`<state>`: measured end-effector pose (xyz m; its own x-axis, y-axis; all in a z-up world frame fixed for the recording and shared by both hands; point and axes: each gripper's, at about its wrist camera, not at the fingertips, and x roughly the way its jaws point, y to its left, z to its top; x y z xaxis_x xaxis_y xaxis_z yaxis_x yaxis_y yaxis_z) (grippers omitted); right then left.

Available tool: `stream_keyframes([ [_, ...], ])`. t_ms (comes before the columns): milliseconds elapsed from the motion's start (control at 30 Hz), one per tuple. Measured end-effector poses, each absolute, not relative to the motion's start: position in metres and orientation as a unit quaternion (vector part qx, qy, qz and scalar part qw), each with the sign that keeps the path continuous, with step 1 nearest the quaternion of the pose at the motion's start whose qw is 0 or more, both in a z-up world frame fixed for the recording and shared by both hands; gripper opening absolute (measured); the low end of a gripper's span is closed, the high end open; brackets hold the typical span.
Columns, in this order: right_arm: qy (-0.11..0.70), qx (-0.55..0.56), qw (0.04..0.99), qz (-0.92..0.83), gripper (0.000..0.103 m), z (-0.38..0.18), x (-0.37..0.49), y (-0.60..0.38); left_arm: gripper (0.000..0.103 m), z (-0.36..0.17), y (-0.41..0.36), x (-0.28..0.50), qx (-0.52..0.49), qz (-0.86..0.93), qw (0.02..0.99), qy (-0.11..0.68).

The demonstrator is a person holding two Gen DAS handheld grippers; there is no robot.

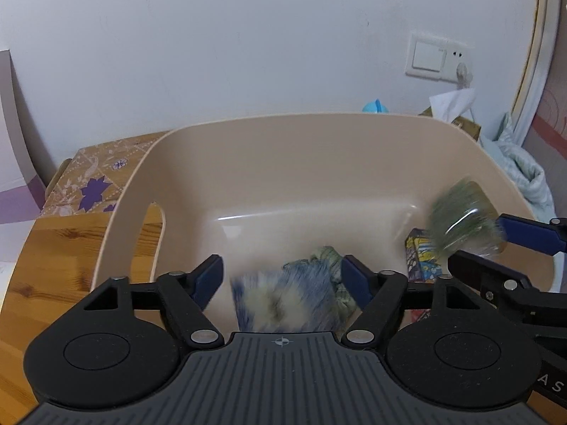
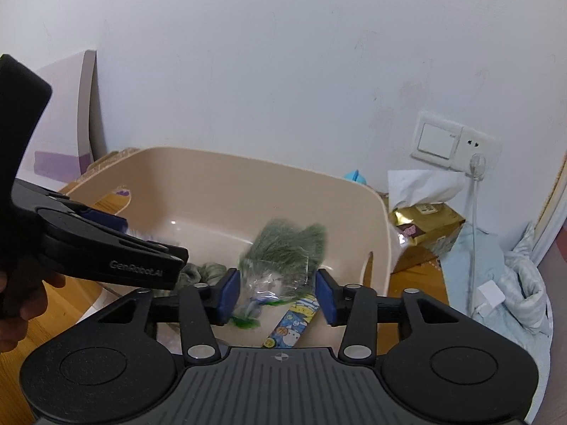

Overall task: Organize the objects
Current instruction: 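Open both tools to release the blue-white box and herb bag into the bin, then move the left tool to the black cube box and the right tool to the round tin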

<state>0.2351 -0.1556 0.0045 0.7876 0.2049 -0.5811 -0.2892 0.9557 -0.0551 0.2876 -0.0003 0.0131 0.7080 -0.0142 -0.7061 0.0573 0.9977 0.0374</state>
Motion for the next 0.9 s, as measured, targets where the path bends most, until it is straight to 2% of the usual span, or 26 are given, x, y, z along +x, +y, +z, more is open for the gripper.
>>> stream_keyframes([
  [200, 0.268, -0.067, 0.952, 0.131, 0.078, 0.023, 0.217, -0.158, 0.085, 0.031, 0.002, 0.272, 0.029, -0.016, 0.933, 0.358],
  [367, 0.248, -0.065, 0.959, 0.124, 0.103, 0.036, 0.201, -0.161, 0.086, 0.045, 0.003, 0.252, 0.028, -0.016, 0.939, 0.343],
  [900, 0.256, -0.076, 0.958, 0.106, 0.103, 0.036, 0.144, -0.168, 0.089, 0.04, 0.022, 0.182, 0.043, -0.012, 0.942, 0.332],
])
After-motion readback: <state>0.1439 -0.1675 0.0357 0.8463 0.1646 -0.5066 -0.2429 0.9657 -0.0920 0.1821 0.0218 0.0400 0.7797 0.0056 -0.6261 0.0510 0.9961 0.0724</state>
